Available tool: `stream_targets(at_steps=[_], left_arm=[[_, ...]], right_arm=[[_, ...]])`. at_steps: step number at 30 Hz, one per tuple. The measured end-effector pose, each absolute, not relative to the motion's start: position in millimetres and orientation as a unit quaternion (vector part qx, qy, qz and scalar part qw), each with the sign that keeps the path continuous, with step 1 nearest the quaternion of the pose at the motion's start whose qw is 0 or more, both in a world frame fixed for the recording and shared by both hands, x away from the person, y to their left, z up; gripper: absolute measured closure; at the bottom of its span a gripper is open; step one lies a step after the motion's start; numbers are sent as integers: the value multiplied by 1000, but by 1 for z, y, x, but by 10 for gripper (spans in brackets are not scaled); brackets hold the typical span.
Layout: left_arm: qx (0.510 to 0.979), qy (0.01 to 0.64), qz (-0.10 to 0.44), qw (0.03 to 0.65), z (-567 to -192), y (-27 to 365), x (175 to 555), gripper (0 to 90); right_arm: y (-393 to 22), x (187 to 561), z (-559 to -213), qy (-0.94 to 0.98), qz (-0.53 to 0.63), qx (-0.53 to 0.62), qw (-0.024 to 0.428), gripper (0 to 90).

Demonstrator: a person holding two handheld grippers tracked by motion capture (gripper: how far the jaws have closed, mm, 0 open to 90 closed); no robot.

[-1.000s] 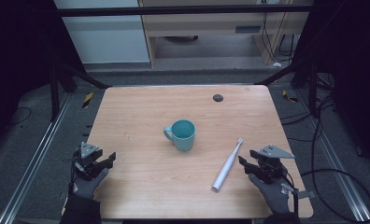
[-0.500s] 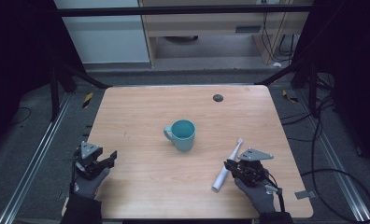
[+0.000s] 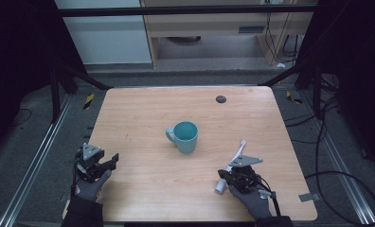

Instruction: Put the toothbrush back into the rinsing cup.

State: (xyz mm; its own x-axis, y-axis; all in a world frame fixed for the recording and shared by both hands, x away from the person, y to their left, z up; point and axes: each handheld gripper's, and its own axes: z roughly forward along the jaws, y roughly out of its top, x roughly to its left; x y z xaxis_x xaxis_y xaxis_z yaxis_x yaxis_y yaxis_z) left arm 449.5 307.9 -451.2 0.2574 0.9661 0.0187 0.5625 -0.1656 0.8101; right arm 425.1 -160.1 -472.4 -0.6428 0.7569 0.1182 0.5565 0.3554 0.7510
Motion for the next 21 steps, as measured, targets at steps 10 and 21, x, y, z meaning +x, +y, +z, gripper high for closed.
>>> stream_targets(at_steps=[10, 21], left_arm=[[709, 541, 281, 355, -452, 308, 450, 398], [711, 541, 280, 351, -452, 308, 450, 398]], right_arm=[[-157, 427, -477, 821, 388, 402, 117, 899], [-156, 426, -480, 827, 379, 399, 110, 896]])
